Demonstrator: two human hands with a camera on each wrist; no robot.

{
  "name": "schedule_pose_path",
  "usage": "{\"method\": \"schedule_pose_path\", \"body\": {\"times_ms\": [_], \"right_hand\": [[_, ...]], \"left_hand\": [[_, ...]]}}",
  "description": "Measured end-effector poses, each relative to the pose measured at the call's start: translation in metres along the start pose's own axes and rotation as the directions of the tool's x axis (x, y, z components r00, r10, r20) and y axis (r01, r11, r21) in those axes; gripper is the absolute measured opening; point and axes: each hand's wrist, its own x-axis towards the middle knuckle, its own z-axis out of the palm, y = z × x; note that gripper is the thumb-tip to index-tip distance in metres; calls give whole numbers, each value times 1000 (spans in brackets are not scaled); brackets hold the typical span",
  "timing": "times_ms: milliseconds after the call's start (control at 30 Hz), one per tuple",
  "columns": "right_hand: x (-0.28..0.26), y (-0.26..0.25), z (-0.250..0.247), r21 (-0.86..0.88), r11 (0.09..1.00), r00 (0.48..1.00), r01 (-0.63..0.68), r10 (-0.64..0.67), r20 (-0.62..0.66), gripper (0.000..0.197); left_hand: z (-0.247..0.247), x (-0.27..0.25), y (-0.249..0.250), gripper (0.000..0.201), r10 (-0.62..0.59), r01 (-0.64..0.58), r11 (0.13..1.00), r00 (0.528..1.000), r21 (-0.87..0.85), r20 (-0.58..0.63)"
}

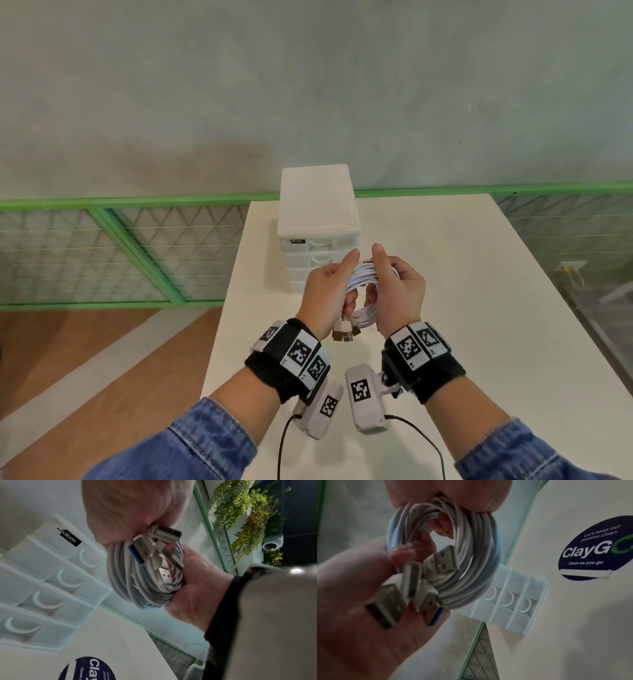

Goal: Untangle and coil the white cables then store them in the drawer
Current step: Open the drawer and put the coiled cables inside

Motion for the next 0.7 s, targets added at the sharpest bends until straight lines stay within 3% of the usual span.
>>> {"method": "schedule_pose_path", "body": {"times_ms": [133, 267, 400, 467, 500, 600, 700], "right_hand": [[4, -3, 1, -43, 999, 1000, 22, -22, 3, 31], [22, -13, 2, -126, 987, 992, 97, -86, 94, 24], [51, -21, 1, -291, 933, 962, 214, -149, 230, 13], [69, -25, -4, -454, 827, 918, 331, -172, 356, 5], [78, -28, -6, -552, 730, 888, 402, -163, 430, 5], [105, -37, -11, -721, 449, 835, 528, -119, 537, 28], [131, -41, -9, -751, 333, 814, 570, -102, 572, 32]], "left_hand": [[1, 3, -1, 41, -27, 27, 997, 1000, -66, 4], [6, 12, 4, 40, -39, 34, 994, 998, -102, -49], [1, 32, -1, 25, -15, 2, 998, 979, -63, -204], [-8, 45, -8, 16, -50, 19, 994, 953, -108, -298], [-12, 52, -11, 15, -100, 50, 986, 937, -157, -335], [-23, 68, -14, 18, -303, 179, 926, 876, -331, -375], [-27, 86, -15, 25, -396, 246, 888, 839, -388, -373]]}}
